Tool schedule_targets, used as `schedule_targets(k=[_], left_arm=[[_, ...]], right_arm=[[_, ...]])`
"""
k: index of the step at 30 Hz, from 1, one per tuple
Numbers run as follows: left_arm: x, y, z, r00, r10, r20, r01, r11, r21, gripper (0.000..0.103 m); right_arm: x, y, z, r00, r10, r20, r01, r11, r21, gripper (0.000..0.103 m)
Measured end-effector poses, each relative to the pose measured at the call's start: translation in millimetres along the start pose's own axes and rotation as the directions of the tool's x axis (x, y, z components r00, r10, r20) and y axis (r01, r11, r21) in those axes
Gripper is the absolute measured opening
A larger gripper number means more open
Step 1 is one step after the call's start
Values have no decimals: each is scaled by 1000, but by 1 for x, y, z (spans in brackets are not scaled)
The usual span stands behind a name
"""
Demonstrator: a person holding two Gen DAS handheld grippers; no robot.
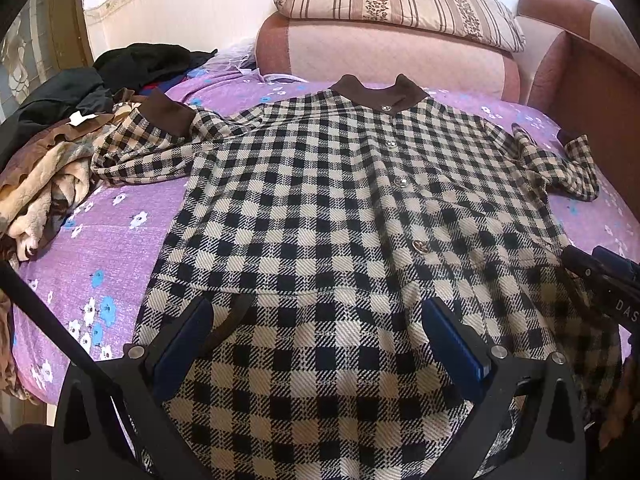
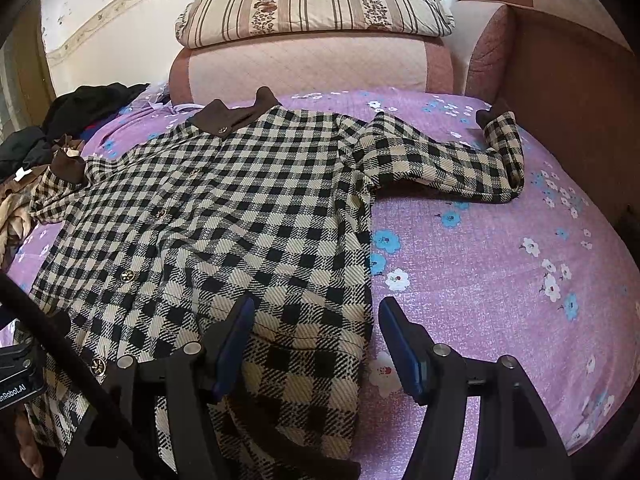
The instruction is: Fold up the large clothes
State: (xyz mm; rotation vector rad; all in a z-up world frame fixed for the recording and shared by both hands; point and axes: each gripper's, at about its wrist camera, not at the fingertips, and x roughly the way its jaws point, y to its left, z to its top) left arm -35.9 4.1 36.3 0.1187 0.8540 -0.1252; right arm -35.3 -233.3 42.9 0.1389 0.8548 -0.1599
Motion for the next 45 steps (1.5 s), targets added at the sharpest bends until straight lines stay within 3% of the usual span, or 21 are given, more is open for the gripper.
schedule_targets(k=[23, 30, 37, 45], left_arm=[[5, 1, 4, 999, -24, -24, 24, 1000, 0, 103], [12, 46, 19, 999, 44, -9, -45, 995, -95, 103], [16, 117, 23, 994, 104, -38, -110, 954, -277, 103], [7, 133, 19, 994, 94, -48, -105, 932, -346, 103]], right_arm=[[9, -1, -1, 1000, 6, -26, -6, 1000, 7, 70], [9, -3, -1, 1000, 9, -25, -9, 1000, 9, 71], [10, -4, -1, 999, 12, -30, -11, 1000, 21, 72], [9, 0, 1, 1000, 5, -21, -5, 1000, 7, 72]])
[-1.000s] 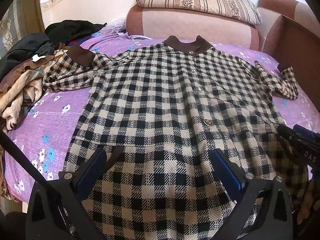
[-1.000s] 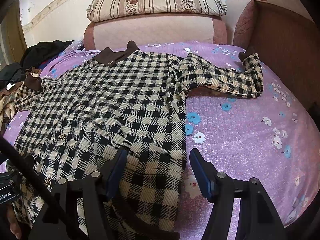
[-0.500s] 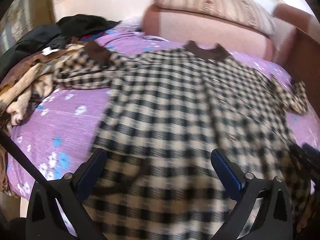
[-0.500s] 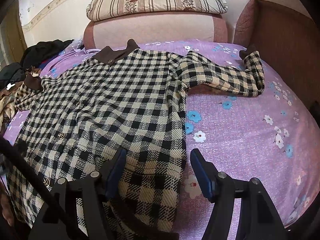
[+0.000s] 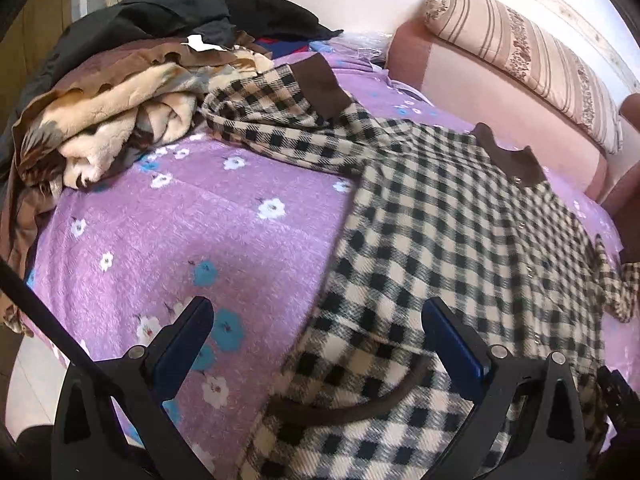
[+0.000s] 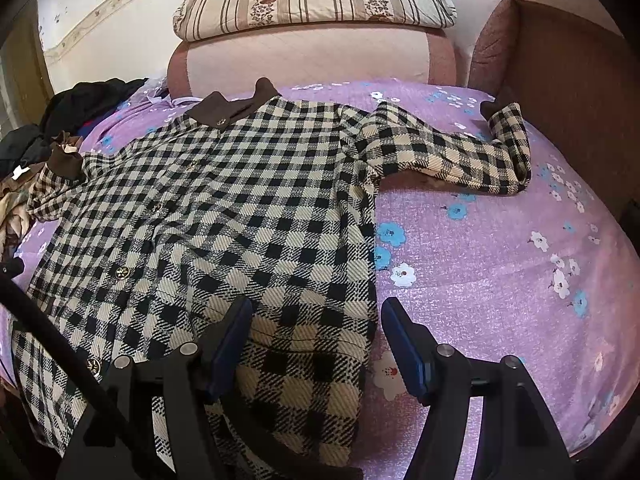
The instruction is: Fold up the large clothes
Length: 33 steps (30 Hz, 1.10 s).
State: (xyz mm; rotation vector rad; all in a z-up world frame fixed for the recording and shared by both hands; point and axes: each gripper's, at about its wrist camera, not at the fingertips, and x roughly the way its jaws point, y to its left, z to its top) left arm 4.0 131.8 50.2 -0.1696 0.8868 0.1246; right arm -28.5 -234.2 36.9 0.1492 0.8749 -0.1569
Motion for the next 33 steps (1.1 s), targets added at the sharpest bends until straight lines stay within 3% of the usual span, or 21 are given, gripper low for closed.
schedule_targets(k=[10, 16, 21, 24, 28, 30, 33], left_arm=[[-85, -35, -31, 994, -72, 86, 61, 990, 128, 103], [-138, -41, -61, 991, -108, 77, 91, 976, 196, 103], [-187, -33, -73, 984, -128, 123, 103, 976, 190, 103], [-216, -27, -73, 977, -140, 163, 109, 977, 185, 103], [-245, -25, -62, 958, -153, 243, 106, 975, 195, 103], [-250, -26, -54, 951, -148, 270, 95, 975, 201, 103], [-246, -28, -39, 950, -146, 275, 91, 975, 203, 103]], right_arm=[[-72, 9, -10, 986, -12, 166, 17, 1000, -27, 74], [-115, 12, -30, 978, -6, 209, 13, 999, -32, 74], [-155, 11, -40, 969, 15, 248, -9, 1000, -22, 74], [-186, 14, -40, 956, 28, 292, -21, 999, -26, 74], [-231, 21, -26, 923, 44, 382, -27, 998, -49, 78], [-255, 25, -16, 899, 55, 435, -30, 997, -65, 81], [-272, 31, -2, 880, 75, 469, -41, 996, -82, 83]])
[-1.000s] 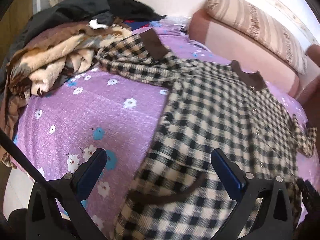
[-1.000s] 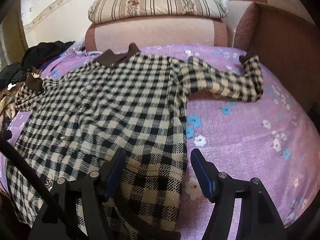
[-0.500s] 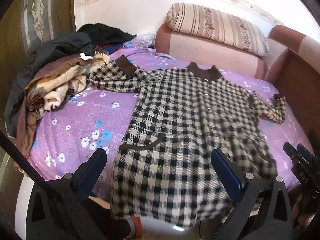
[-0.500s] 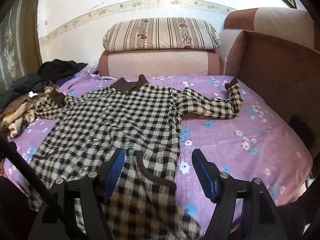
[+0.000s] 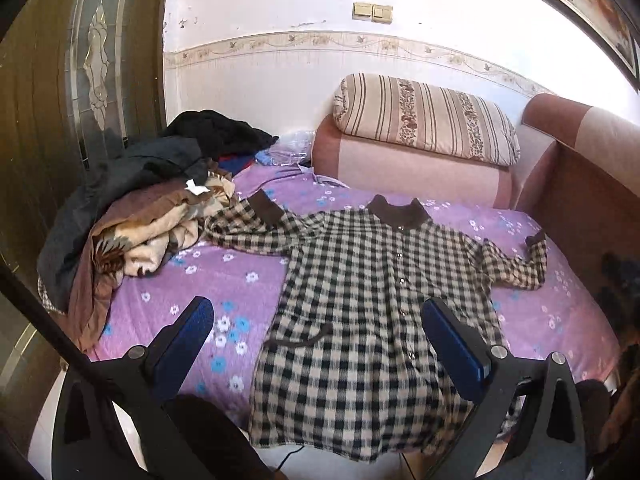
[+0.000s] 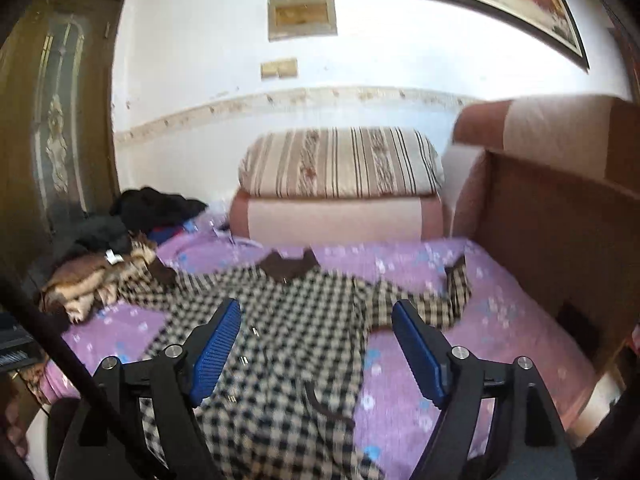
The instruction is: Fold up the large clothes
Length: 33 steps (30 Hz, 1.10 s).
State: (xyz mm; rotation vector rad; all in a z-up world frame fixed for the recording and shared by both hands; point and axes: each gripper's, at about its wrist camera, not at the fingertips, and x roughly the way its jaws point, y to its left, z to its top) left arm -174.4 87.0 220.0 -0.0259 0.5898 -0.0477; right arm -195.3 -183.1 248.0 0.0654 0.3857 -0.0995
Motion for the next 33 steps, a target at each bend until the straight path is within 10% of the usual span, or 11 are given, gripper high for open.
schedule_targets(k=[15, 23, 33], left_arm=[[120, 62, 30, 985, 86, -148, -93, 995, -41, 103], [215, 143, 75, 980, 146, -135, -153, 987, -44, 94], [369, 130, 120, 971, 140, -192, -86, 961, 265, 93]], right_arm=[[118, 26, -2, 979, 33, -199, -36, 999, -16, 84], [193, 14, -53, 915, 28, -403, -18, 999, 30, 84], [249, 17, -94, 843, -1, -539, 15, 1000, 20, 84]])
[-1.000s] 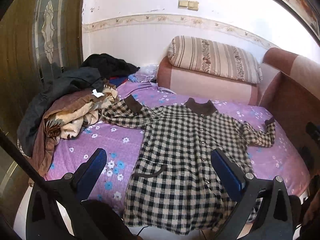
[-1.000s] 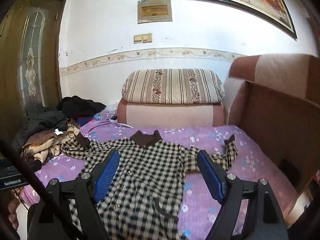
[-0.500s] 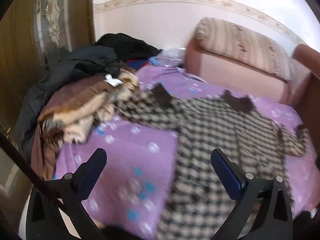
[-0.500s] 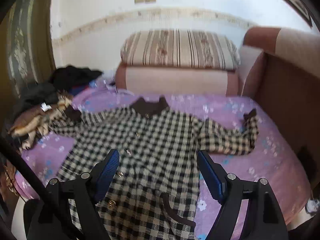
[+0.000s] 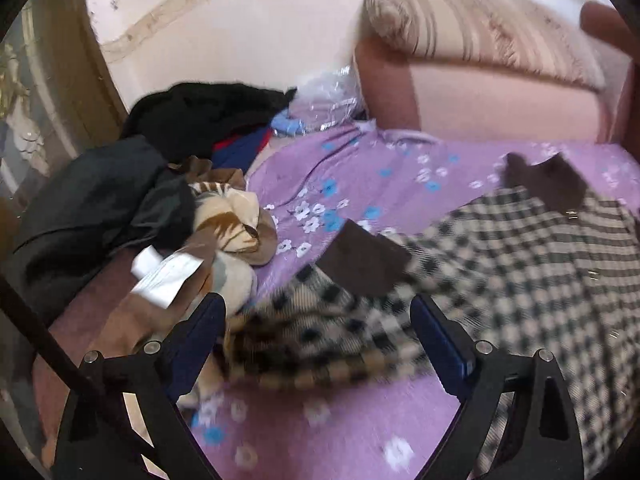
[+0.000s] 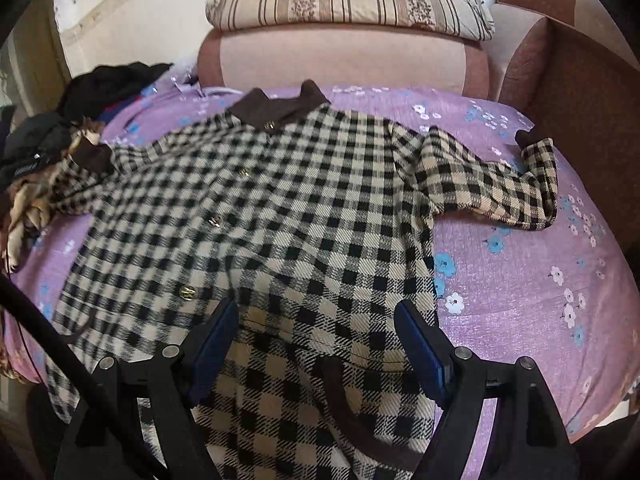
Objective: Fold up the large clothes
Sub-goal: 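Grasp the brown cuff of a sleeve with the left tool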
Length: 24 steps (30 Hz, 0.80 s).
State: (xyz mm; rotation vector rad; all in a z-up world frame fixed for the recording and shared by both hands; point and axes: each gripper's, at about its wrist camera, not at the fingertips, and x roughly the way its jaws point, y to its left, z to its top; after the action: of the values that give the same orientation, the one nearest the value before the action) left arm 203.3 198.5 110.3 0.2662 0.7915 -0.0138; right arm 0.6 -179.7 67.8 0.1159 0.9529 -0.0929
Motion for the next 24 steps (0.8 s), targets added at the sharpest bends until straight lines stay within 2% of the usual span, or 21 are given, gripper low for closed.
schedule_targets(k=[4, 6, 8, 9, 10, 13, 16, 18, 21, 24], left_arm=[[39, -1, 9, 998, -41, -38, 42, 999, 3, 92], [53, -7, 8, 996, -67, -57, 68, 998, 16, 73], [67, -10, 7, 988, -95, -124, 96, 995, 6, 11], [73, -9, 6, 983, -93, -160, 92, 996, -13, 11], [74, -6, 6, 984, -85, -158, 81, 996, -29, 11], [59, 20, 8, 993, -63, -100, 47, 987, -156, 11], [31, 79, 11, 999, -40, -27, 26, 915, -402, 11], [8, 124, 6, 999, 36, -3, -31, 832, -554, 11], [-21, 158, -5, 988, 151, -9, -123, 767, -629, 10], [-46, 174, -16, 980, 196, -15, -155, 724, -672, 10]], right_arm=[[19, -3, -1, 999, -28, -46, 28, 1000, 11, 84], [29, -3, -2, 997, -33, -72, 34, 999, 19, 84], [38, 0, -2, 995, -31, -95, 33, 999, 26, 84], [41, 1, -2, 994, -29, -103, 32, 999, 28, 84], [43, 3, -2, 994, -29, -106, 32, 999, 29, 84], [44, 6, -1, 994, -35, -100, 37, 999, 16, 84], [42, 5, -1, 995, -33, -92, 34, 999, 14, 84], [40, 2, -1, 996, -25, -89, 27, 999, 28, 84], [35, -3, -3, 997, -7, -81, 11, 999, 47, 84], [25, -8, -7, 998, 14, -60, -10, 998, 62, 84]])
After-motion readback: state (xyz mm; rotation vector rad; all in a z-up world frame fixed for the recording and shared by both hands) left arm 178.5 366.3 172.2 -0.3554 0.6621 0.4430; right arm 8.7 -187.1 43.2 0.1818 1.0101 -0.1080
